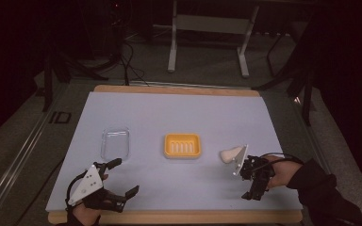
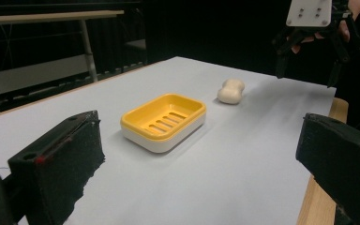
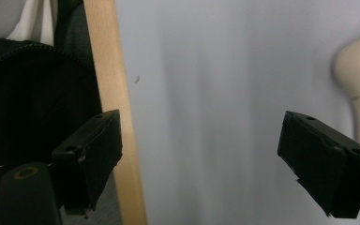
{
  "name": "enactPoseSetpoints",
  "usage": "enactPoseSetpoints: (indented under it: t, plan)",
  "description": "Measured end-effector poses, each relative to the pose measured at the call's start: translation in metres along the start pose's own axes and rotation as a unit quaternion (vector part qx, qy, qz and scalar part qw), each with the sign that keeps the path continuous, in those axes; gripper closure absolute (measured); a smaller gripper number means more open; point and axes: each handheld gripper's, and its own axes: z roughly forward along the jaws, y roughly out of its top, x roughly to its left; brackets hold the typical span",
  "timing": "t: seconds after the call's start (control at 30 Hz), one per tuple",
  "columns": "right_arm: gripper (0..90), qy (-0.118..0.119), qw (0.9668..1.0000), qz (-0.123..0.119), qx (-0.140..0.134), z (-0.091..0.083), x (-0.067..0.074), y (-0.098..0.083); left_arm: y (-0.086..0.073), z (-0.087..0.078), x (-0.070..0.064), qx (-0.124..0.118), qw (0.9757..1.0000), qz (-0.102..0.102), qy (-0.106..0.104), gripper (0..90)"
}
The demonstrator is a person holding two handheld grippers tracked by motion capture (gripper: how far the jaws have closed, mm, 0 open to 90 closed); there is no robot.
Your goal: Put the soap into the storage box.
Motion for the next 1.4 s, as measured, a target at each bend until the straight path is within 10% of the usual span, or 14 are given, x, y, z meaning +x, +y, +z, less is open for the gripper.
enactPoseSetpoints:
  t: [0.2,0.67,1.4]
  plan:
    - [12.7,-0.014,0.9998,0.014,0.0,-0.001,-0.006,0.001,-0.001,-0.001,-0.001,0.002,1.0,0.002,0.001,1.2]
    - [22.1,-0.056,0.997,-0.05,-0.019,-0.011,-0.024,0.002,-0.003,-0.005,-0.002,0.004,1.0,-0.001,0.006,1.2]
    - [30.7,-0.121,0.9882,-0.079,-0.051,-0.019,-0.067,0.003,-0.007,-0.013,-0.004,0.01,0.9998,-0.002,0.017,1.2]
